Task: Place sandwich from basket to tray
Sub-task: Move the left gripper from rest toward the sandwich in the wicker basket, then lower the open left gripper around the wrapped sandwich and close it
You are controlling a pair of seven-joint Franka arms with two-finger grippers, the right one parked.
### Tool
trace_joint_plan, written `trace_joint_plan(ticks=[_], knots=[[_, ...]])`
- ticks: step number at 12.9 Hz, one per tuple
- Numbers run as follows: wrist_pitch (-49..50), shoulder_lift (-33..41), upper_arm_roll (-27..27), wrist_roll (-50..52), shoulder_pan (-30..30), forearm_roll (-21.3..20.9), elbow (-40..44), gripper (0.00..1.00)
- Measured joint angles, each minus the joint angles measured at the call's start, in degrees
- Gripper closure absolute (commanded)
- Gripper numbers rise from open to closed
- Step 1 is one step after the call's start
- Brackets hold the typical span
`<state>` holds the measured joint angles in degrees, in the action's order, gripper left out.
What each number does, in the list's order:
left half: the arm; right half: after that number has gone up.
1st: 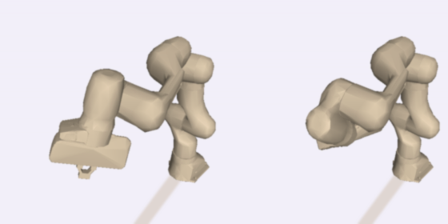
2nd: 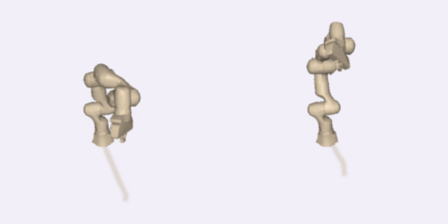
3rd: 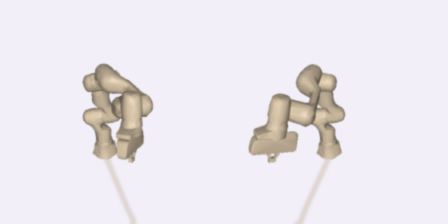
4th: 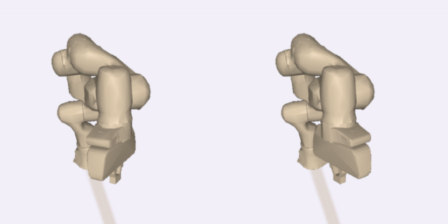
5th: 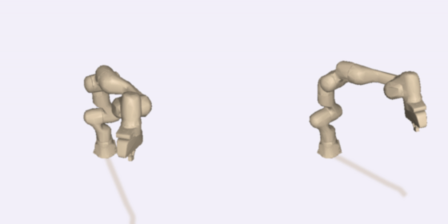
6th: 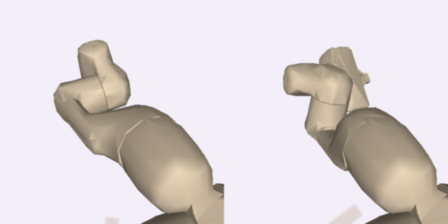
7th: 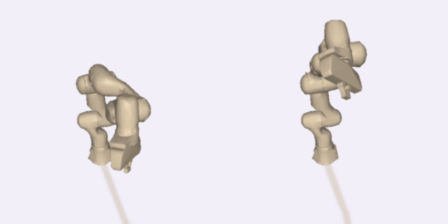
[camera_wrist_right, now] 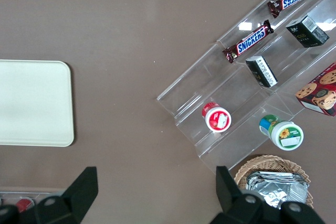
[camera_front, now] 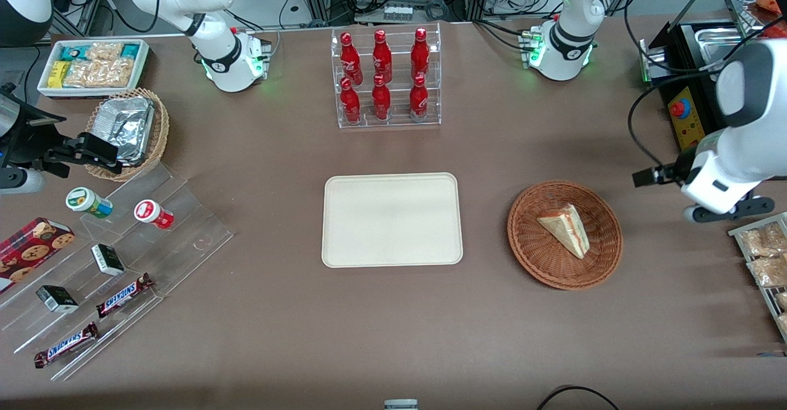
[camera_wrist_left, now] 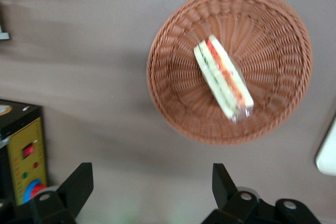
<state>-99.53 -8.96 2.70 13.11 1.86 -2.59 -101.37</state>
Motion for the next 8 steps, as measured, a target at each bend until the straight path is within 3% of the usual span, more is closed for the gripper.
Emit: trace_joint_plan(ticks=[5,8], knots=[[-22.2,-2.9,0.4,21.8,-1.2,0.0,-12.2,0.0],[-27.3,-4.2,0.7,30.2,-3.8,0.1,-14.0,0.0]])
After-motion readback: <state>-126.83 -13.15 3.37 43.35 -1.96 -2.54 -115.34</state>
